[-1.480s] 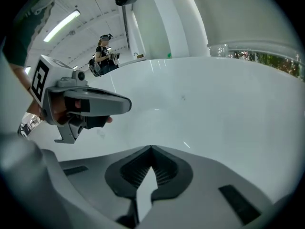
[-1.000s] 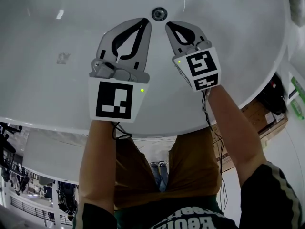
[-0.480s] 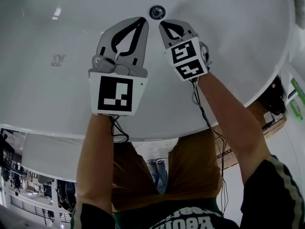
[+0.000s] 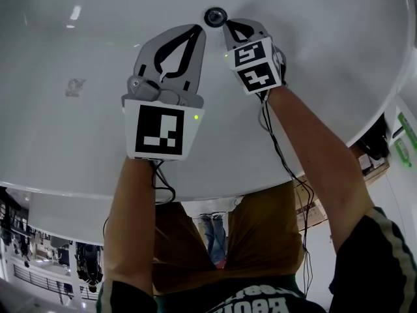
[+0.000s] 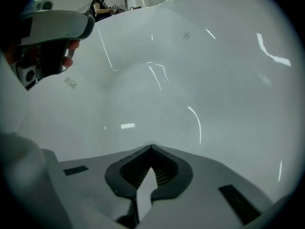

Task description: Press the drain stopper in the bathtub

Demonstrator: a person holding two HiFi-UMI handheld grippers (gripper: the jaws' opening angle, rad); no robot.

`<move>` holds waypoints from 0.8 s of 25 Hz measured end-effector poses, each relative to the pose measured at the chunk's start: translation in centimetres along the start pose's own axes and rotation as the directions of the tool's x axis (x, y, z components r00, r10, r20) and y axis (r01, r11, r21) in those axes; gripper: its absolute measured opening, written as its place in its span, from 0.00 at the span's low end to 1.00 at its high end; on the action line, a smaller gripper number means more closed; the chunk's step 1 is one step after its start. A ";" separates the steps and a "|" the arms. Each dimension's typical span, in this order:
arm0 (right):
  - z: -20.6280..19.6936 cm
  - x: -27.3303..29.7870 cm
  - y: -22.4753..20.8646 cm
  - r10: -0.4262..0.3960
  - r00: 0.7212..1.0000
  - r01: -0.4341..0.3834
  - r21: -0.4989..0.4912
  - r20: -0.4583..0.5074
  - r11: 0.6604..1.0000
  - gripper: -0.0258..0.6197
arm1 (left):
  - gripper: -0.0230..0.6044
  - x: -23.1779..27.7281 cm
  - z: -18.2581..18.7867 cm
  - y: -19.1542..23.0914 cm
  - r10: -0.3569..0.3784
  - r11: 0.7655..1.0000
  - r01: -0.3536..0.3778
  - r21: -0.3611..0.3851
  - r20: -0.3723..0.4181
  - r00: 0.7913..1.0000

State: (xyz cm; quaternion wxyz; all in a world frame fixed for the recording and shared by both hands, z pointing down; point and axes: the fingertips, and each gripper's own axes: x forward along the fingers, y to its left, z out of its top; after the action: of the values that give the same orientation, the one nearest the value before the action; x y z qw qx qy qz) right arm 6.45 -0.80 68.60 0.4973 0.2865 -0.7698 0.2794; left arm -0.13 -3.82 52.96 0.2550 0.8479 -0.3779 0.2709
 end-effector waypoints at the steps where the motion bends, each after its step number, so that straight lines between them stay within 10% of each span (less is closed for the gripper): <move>1: 0.0 0.4 0.0 0.002 1.000 -0.002 -0.003 -0.003 1.000 0.05 | 0.04 0.1 -0.1 0.0 -0.004 1.000 0.004 -0.002 -0.003 1.000; 20: -1.9 6.0 0.8 0.004 0.996 -0.004 0.002 -0.089 1.000 0.05 | 0.04 -0.2 -1.7 1.0 -0.047 0.999 0.047 -0.006 -0.012 0.999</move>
State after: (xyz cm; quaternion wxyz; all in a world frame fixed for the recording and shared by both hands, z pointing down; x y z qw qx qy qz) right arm 5.01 0.09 74.71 0.5300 0.2727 -0.7473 0.2937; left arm -1.50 -3.23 54.31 0.2659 0.8541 -0.3571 0.2691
